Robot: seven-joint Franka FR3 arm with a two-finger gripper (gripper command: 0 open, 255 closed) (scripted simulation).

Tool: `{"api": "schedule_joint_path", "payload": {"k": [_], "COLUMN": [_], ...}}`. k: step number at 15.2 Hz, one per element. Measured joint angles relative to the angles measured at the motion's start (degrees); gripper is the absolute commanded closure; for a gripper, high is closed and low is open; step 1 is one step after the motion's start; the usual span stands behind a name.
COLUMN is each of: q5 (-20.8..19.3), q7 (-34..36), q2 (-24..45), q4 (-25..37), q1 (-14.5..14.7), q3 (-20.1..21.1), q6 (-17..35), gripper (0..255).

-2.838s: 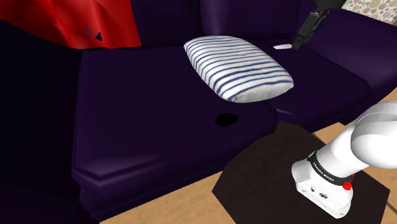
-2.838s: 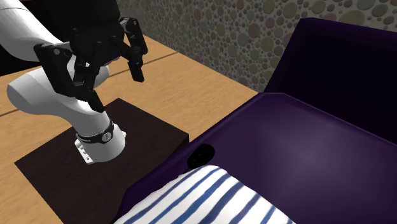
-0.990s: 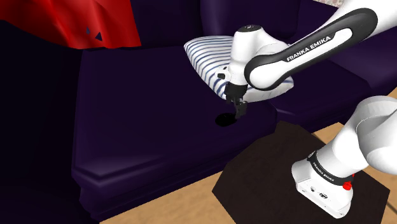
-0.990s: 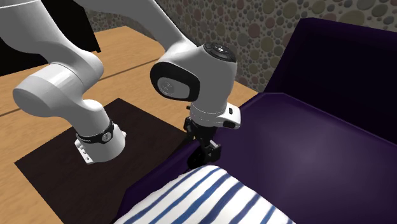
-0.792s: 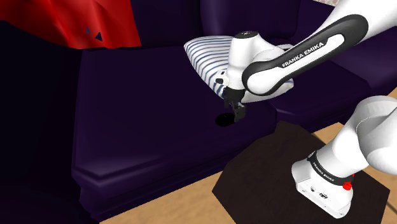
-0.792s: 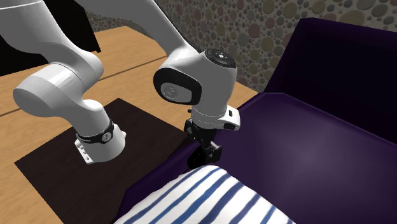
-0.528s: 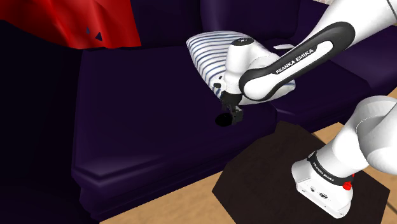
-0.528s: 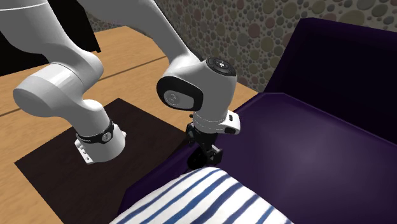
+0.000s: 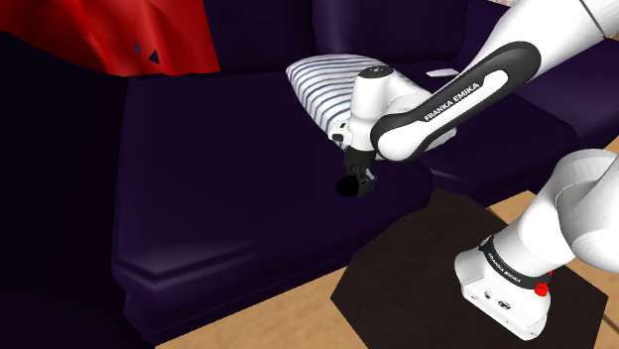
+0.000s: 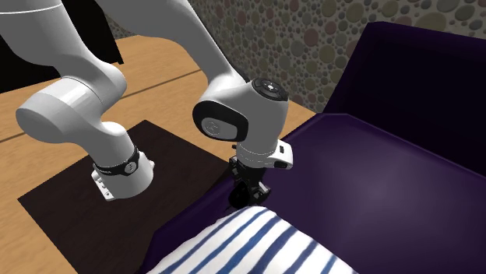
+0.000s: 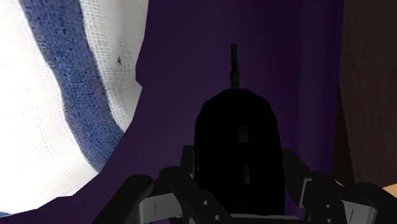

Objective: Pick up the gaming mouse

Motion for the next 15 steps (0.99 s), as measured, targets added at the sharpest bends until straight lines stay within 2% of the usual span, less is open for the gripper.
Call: {"api": "schedule_joint_path", "payload": {"k": [6,15], "q5": [0.0,0.2], "q7": [0.0,-0.6], "q2": [-0.4,-6.8], "q4": [-0.1,0.7], "q1": [0.0,-0.1], "q3": [0.0,-0.1], "q6": [-0.4,-7.7], "gripper": [255,255]}}
